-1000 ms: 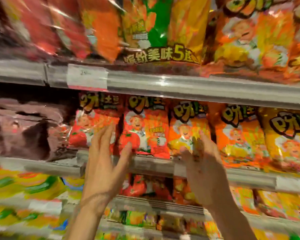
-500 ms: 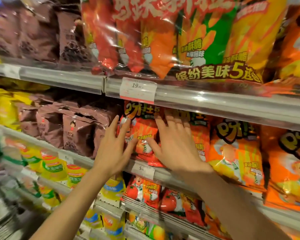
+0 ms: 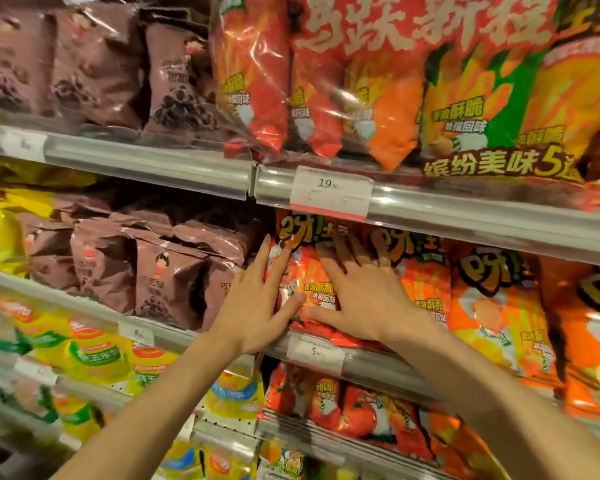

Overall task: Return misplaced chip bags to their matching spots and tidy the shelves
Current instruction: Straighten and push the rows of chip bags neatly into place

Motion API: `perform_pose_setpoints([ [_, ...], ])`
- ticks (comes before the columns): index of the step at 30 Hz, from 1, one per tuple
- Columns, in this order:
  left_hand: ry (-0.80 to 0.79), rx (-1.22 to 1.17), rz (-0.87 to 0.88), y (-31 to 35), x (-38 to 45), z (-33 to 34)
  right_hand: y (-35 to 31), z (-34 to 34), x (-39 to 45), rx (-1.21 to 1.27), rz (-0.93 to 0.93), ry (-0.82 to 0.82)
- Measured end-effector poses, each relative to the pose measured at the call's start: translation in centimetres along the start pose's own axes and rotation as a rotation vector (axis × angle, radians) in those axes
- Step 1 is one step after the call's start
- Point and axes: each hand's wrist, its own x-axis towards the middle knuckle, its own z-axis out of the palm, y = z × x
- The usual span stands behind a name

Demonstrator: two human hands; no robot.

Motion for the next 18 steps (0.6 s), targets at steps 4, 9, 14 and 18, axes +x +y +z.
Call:
perform_pose_setpoints([
  [4,0.04,-0.009,0.045,0.1,0.3,-0.7,-0.3,-0.1,-0.3,-0.031,0.029,-0.014],
  [9,0.206,-0.045,0.072,1.2,3.1,-2.1,-0.7,0.4,-0.7,-0.068,0.031,0.034],
  [14,0.065,-0.171,0.031,1.3,6.1,-1.2,-0.8,0.7,-1.0,-0.071,0.033,0.069],
  [18,0.021,-0.128,0.054,0.8,6.5,-0.7,-0.9,0.9,-1.1,-0.091,0.041,0.065],
])
